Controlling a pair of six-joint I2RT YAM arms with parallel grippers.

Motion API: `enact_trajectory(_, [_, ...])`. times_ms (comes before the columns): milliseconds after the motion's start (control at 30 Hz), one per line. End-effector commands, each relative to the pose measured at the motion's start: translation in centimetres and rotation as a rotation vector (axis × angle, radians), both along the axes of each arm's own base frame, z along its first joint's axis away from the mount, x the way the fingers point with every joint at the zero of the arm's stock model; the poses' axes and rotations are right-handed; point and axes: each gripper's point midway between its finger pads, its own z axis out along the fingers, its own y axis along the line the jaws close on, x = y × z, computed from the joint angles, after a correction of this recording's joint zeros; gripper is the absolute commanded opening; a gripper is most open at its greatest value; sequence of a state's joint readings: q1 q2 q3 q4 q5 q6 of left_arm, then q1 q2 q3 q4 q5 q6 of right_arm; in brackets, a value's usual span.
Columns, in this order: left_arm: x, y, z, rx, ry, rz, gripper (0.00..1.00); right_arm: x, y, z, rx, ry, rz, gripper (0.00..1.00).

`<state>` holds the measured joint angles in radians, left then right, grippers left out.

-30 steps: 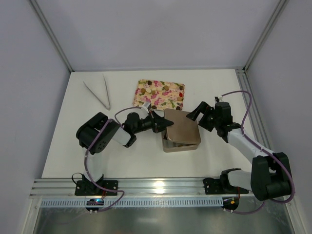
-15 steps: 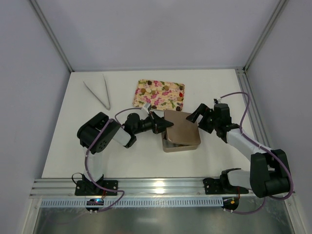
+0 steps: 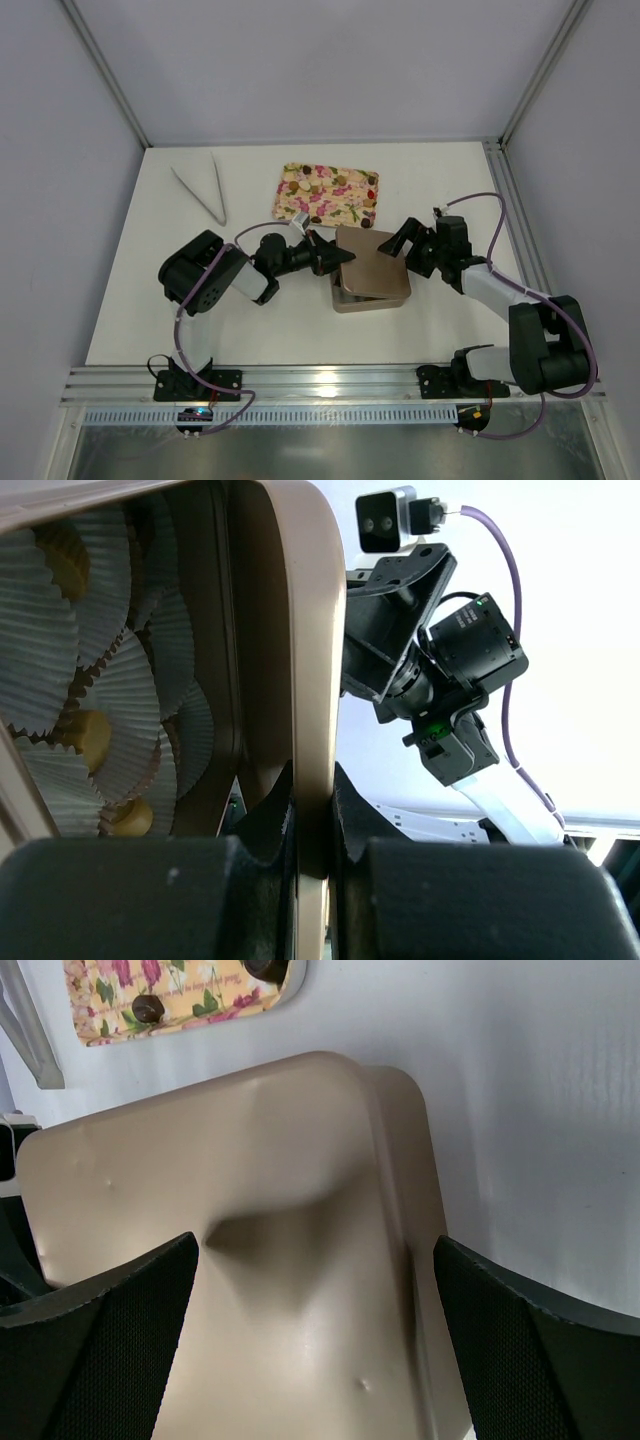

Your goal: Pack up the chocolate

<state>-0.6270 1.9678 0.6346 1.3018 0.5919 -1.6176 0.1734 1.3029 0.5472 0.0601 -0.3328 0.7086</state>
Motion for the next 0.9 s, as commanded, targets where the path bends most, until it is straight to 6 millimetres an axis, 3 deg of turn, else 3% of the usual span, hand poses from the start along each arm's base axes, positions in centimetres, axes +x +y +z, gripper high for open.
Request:
enact_trajectory(0, [-0.5, 0.4, 3.8, -0.12, -0.2, 0.001, 0.0, 0.5, 0.6, 0.9, 0.02, -0.063, 0.027, 1.0])
enact_trajectory(133, [-0.6, 0.4, 3.5, -0.115, -0.195, -0.002, 0.01, 0.7, 0.6, 1.3, 0.018, -0.072, 0.024, 1.0])
enact_trajectory(667, [-0.8, 1.8, 2.1, -0.081, -0.168, 0.018, 0.37, 0.6, 0.5, 1.5, 0.016, -0.073, 0.022, 1.0])
enact_trajectory(867, [-0.9, 2.7, 2.0, -0.07, -0.17, 0.025, 0.4, 0.6, 0.5, 1.5, 0.013, -0.073, 0.025, 1.0])
